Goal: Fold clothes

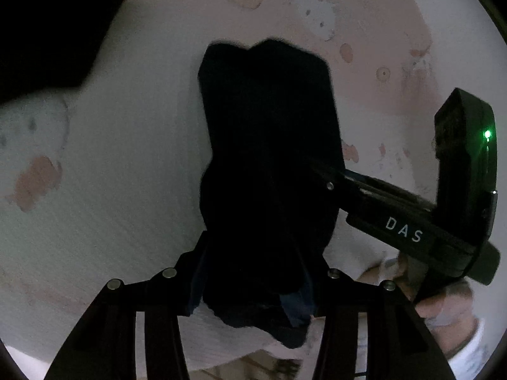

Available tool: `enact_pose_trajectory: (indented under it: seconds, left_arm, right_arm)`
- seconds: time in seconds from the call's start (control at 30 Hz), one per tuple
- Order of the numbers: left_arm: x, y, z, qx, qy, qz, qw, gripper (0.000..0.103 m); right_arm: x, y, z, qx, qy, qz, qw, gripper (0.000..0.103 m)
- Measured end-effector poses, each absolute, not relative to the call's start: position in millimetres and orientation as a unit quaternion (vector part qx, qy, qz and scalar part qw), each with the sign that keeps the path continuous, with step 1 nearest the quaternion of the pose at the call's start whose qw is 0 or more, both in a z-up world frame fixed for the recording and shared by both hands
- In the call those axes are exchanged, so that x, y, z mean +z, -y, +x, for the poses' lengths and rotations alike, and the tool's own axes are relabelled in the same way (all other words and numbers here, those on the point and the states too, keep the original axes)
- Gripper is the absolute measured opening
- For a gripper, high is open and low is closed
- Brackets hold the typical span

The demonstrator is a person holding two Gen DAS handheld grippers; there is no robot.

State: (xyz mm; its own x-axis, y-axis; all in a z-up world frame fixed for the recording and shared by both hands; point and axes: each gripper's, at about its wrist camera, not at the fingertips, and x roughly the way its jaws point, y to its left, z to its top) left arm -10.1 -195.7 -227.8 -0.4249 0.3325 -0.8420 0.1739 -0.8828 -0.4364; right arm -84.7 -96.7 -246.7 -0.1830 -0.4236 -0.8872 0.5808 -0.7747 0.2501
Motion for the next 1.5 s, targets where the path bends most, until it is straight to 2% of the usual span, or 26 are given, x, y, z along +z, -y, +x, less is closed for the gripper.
enact_pose_trajectory:
  seconds: [0.03,0.13,0.17,0.23,0.37,0.67,0.9,1.27,1.37,1.5]
  left_arm:
    - [-217.5,192.9,-9.0,0.825,0.207,-0.523,0.046,0.047]
    - [-191.8,181.4,-6.6,0.857,0.112,-0.502,0.029,0.069]
    - [-183.8,178.4,-3.9,0.866,0.078,-0.493,0.022,0.070]
    - [-168.6,178.8,7.5,0.882,0.010,-0.472,-0.003,0.070]
    - [-157.9,182.1,32.5,0.890,-0.072,-0.451,-0.014,0.070]
    - [-168.4,161.2,68.1,0.872,-0.280,-0.401,0.000,0.070]
    - [-191.4,142.5,80.1,0.838,-0.395,-0.376,0.038,0.070]
    - [-242.5,135.9,89.4,0.738,-0.603,-0.288,0.089,0.070]
    - [-258.0,137.8,92.3,0.702,-0.656,-0.254,0.110,0.070]
    - [-267.4,140.0,90.4,0.674,-0.685,-0.238,0.137,0.070]
  right_arm:
    - [-242.5,96.4,-83.4,-0.770,-0.077,0.542,0.326,0.051]
    - [-223.1,92.5,-76.8,-0.789,-0.086,0.513,0.327,0.059]
    - [-216.0,91.1,-74.1,-0.794,-0.089,0.503,0.329,0.062]
    - [-201.6,86.9,-66.9,-0.802,-0.106,0.484,0.333,0.065]
    - [-181.0,78.0,-51.5,-0.810,-0.168,0.452,0.334,0.066]
    - [-161.1,63.0,-6.6,-0.807,-0.333,0.362,0.326,0.066]
    - [-184.0,69.2,24.9,-0.768,-0.455,0.296,0.339,0.066]
    - [-253.6,67.9,65.9,-0.639,-0.675,0.105,0.354,0.067]
    - [-270.2,64.8,69.4,-0.611,-0.699,0.076,0.363,0.069]
    - [-284.0,62.6,74.2,-0.588,-0.717,0.042,0.371,0.069]
